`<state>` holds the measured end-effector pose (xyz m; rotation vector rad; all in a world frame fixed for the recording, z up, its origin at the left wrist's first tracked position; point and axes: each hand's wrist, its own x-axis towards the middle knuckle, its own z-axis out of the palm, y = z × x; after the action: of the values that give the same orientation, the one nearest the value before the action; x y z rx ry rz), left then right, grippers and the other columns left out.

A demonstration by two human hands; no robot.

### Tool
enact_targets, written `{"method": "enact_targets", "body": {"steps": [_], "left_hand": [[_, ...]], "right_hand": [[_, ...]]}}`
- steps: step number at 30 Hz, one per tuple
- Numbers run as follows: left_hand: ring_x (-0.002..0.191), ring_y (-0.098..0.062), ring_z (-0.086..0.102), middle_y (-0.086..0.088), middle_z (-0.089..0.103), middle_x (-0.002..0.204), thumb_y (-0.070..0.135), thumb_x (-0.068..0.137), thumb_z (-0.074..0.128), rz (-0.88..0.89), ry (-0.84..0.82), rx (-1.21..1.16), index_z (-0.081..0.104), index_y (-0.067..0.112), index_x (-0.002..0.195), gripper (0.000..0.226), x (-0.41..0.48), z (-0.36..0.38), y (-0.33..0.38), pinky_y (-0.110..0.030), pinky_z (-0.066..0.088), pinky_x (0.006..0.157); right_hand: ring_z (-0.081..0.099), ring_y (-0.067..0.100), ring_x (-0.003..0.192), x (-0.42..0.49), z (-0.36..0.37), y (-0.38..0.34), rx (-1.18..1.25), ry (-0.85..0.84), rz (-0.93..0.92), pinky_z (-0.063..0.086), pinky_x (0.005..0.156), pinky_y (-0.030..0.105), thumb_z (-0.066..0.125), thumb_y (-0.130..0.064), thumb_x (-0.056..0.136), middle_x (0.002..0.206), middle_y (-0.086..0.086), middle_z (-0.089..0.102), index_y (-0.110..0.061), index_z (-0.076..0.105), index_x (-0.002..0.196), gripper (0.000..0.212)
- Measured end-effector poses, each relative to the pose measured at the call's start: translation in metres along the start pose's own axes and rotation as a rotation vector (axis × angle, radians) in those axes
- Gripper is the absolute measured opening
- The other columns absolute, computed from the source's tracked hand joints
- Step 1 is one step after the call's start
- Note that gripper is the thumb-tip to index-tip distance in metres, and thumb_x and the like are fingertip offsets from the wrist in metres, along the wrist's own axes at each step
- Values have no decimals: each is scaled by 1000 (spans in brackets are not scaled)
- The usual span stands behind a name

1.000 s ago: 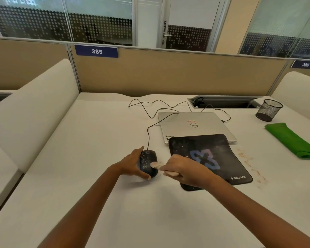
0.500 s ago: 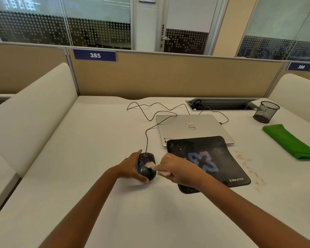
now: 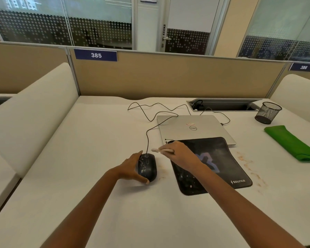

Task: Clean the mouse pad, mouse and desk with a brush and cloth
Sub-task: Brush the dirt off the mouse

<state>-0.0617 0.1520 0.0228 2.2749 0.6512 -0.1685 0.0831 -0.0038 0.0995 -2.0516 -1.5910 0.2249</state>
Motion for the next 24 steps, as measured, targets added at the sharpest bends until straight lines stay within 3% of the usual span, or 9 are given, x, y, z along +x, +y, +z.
{"method": "enact_targets", "body": {"steps": [3, 7, 13, 16, 21, 24], "left_hand": [[142, -24, 20, 0, 14, 155, 41, 64, 84, 4, 6, 0, 4, 20, 149, 119, -2, 0, 0, -41, 24, 117], [142, -25, 20, 0, 15, 155, 41, 65, 83, 15, 13, 10, 5, 20, 149, 117, -3, 2, 0, -40, 23, 117], [143, -24, 18, 0, 12, 156, 39, 68, 82, 32, 23, 23, 1, 17, 150, 118, -4, 3, 0, -37, 16, 117], [143, -24, 18, -1, 12, 157, 38, 69, 81, 43, 21, 29, 0, 16, 150, 117, -4, 3, 1, -36, 15, 117], [143, -23, 19, -2, 15, 156, 36, 70, 81, 51, 26, 20, 2, 15, 150, 115, -7, 3, 3, -37, 14, 118], [142, -23, 20, -2, 16, 156, 36, 69, 81, 57, 32, 29, 2, 15, 150, 115, -8, 3, 3, -37, 13, 118]], "right_hand": [[61, 18, 100, 14, 11, 2, -14, -42, 57, 35, 79, 11, 53, -23, 93, 112, 9, 69, -8, 65, 114, 29], [54, 16, 110, 8, 19, 5, -87, -114, -18, 29, 86, 12, 50, -26, 94, 119, 4, 66, -13, 61, 121, 32], [50, 18, 88, -35, 13, 1, -152, -105, -194, 29, 76, 18, 49, -22, 95, 97, 12, 67, -12, 61, 120, 30], [51, 19, 99, -58, 13, -2, -183, -144, -263, 32, 81, 17, 51, -22, 94, 106, 9, 65, -13, 59, 123, 31], [42, 4, 87, -60, 2, -10, -115, -244, -231, 30, 73, 6, 48, -26, 95, 108, 5, 67, -15, 62, 119, 30], [48, -5, 79, -53, 0, -15, 36, -174, -126, 36, 73, 2, 50, -24, 93, 100, -1, 68, -14, 68, 109, 26]]}}
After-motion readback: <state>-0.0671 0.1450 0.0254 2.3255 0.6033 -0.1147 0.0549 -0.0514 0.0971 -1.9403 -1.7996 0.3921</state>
